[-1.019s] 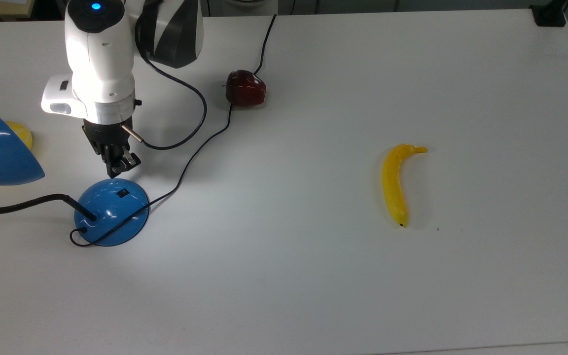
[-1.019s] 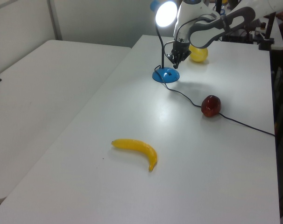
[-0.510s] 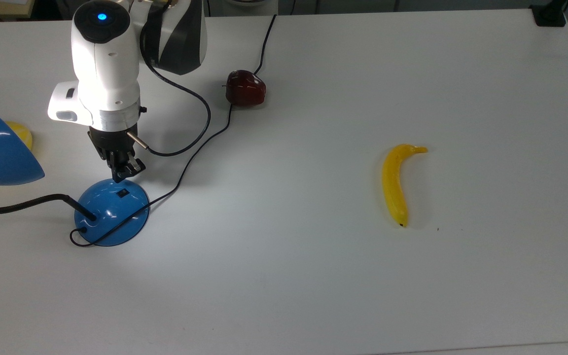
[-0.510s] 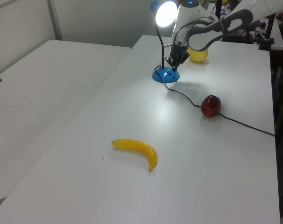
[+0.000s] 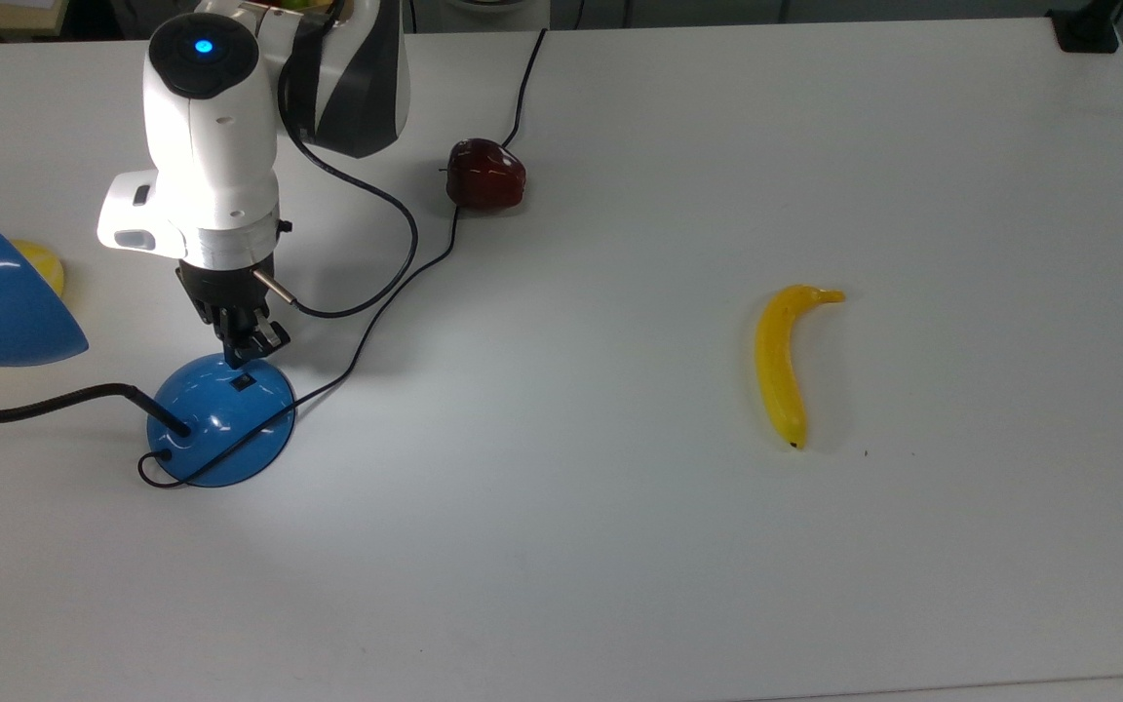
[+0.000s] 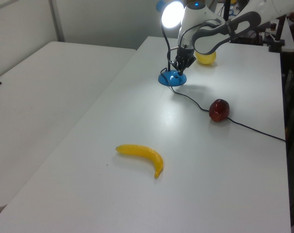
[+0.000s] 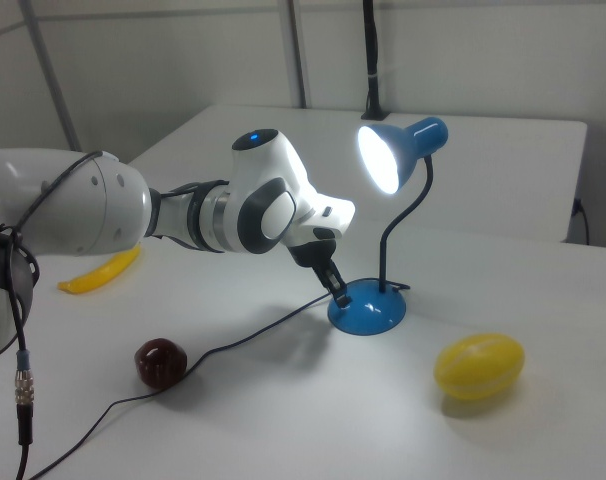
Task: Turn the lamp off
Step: 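Press the switch on the lamp base with the gripper fingertips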
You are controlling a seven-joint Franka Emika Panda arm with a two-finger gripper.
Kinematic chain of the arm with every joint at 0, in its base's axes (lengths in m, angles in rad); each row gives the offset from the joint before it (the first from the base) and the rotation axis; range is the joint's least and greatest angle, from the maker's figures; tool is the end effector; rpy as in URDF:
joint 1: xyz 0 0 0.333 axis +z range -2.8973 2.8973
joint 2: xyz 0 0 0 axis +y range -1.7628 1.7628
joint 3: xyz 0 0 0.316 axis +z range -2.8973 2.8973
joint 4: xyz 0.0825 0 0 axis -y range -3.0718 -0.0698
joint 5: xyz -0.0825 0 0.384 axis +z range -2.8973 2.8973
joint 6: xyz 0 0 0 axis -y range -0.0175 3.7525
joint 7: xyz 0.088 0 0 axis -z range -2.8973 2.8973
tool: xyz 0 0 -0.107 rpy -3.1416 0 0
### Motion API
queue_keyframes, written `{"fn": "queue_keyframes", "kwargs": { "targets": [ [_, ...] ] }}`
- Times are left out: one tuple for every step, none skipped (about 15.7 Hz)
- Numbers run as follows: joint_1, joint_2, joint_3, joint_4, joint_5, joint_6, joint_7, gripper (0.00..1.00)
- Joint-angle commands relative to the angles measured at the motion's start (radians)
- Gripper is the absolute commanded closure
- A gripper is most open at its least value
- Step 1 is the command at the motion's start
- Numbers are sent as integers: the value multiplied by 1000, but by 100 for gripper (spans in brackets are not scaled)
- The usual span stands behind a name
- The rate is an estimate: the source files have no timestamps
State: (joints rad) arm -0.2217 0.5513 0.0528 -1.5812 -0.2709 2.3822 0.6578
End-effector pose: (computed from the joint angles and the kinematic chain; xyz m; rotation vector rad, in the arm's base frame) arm 0.7050 -0.1288 0.3430 2.8296 -0.9765 0.4330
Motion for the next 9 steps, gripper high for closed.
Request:
{"fn": "queue_keyframes", "kwargs": {
  "targets": [
    [19, 15, -8, 10, -30, 23, 33, 100],
    [18, 16, -8, 10, -30, 23, 34, 100],
    [19, 24, -8, 10, -34, 23, 34, 100],
    [22, 25, -8, 10, -37, 23, 34, 100],
    [22, 28, -8, 10, -39, 23, 34, 100],
    [22, 30, -8, 10, -42, 23, 34, 100],
    [22, 30, -8, 15, -44, 23, 34, 100],
    [22, 32, -8, 26, -44, 22, 37, 100],
    [22, 32, -8, 26, -44, 22, 42, 100]
  ]
}}
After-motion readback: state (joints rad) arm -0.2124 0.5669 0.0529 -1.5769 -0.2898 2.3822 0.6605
